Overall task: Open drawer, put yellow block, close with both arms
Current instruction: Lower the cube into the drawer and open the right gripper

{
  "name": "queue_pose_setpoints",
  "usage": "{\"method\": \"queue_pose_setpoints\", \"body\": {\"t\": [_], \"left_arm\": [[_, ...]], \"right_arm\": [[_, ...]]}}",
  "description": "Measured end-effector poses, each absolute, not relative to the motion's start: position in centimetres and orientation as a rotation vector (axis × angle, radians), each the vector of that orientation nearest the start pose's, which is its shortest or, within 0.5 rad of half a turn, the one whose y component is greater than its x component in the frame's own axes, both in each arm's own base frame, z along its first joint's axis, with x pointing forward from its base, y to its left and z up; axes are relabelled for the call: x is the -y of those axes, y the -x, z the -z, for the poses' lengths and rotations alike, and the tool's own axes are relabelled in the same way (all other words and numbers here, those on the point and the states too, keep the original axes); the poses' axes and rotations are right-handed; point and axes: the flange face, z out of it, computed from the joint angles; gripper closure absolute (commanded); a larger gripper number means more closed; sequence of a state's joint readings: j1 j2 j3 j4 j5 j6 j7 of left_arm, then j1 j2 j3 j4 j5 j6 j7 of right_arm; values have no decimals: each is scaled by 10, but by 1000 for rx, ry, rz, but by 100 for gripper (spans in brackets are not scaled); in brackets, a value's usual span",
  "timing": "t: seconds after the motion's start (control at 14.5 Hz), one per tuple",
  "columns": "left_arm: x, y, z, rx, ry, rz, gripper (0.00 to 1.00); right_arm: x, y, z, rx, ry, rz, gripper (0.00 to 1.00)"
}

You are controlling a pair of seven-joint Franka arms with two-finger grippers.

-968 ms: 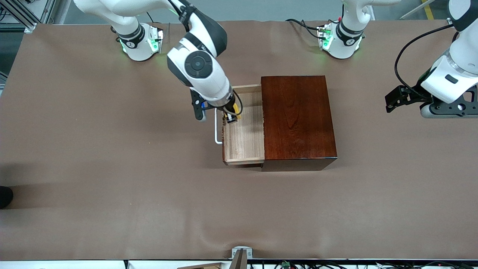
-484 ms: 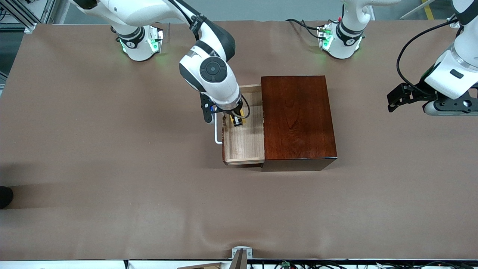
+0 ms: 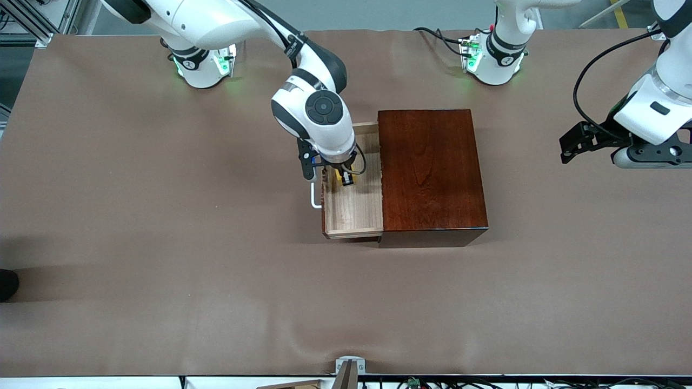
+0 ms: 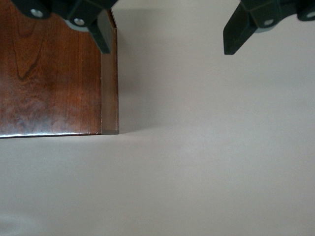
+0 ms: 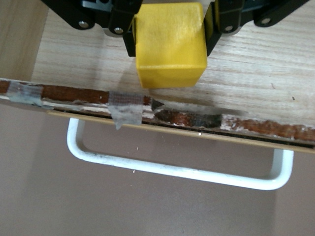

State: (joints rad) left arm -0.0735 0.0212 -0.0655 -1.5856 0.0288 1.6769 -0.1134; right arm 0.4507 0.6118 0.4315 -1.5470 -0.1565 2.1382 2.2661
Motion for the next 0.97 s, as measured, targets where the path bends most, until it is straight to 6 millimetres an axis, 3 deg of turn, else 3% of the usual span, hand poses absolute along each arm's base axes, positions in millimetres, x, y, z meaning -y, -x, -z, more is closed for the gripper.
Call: {"method": "queue_pose_setpoints", "body": {"t": [0.48, 0.62, 0.76, 0.97], "left_arm": [[78, -566, -614, -50, 3121, 109, 0], [88, -565, -613, -62, 3124, 108, 0], [119, -561, -610, -82, 3130, 99, 0], [192, -557, -588, -29, 3142, 52, 0]], "right_arm": [[-502, -513, -363, -1987, 2326, -144, 0], [-493, -525, -374, -2017, 2309, -139, 0], [-478, -540, -385, -2060, 2300, -136, 0], [-459, -557, -399, -2063, 2300, -133, 0]]}}
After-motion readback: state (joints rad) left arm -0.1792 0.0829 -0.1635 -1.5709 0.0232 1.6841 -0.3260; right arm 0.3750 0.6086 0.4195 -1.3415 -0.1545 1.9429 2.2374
